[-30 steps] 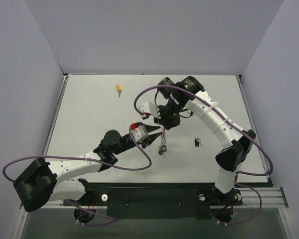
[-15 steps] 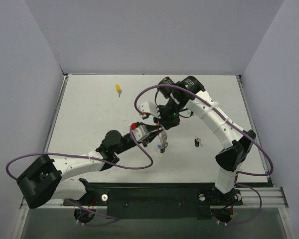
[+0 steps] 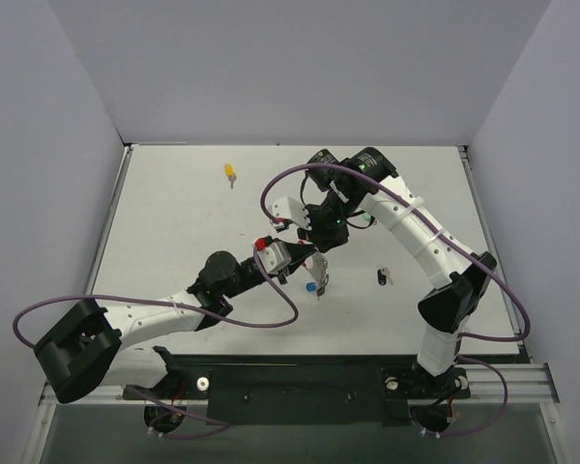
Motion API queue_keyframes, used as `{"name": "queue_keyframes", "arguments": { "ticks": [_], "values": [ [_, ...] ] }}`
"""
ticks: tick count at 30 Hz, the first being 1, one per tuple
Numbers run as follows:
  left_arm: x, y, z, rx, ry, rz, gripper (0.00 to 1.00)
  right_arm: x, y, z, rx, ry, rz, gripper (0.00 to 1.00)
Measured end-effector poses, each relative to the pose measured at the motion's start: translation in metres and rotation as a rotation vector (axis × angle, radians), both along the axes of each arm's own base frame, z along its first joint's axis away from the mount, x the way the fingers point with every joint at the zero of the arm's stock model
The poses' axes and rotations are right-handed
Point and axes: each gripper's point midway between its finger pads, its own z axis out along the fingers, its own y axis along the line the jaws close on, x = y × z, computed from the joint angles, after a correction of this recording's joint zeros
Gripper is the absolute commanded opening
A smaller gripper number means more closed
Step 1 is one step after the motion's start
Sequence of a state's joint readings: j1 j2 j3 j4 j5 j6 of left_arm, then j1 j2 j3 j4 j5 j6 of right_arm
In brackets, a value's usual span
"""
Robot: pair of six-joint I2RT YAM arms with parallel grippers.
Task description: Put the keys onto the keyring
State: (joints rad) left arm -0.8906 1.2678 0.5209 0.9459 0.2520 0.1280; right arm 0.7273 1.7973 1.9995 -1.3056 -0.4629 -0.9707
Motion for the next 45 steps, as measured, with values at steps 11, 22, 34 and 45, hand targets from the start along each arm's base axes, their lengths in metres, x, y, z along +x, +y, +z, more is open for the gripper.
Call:
{"name": "queue_keyframes", "arguments": {
  "ticks": [11,22,34,45],
  "values": [
    [-0.001,-0.003,0.002,0.000,0.015,-0.014,0.00,-0.001,-0.002,0.000,0.003,0.017,-0.006,0.20],
    [-0.007,0.016,0.006,-0.137,0.133,-0.010,0.00,0.009,-0.018,0.021,0.186,0.098,-0.107,0.41],
    [-0.012,0.029,0.034,-0.358,0.225,-0.023,0.00,-0.019,-0.021,0.042,0.440,0.192,-0.034,0.41],
    [-0.010,0.021,0.018,-0.374,0.347,-0.041,0.00,-0.023,0.002,0.048,0.492,0.232,-0.048,0.39]
  ]
}}
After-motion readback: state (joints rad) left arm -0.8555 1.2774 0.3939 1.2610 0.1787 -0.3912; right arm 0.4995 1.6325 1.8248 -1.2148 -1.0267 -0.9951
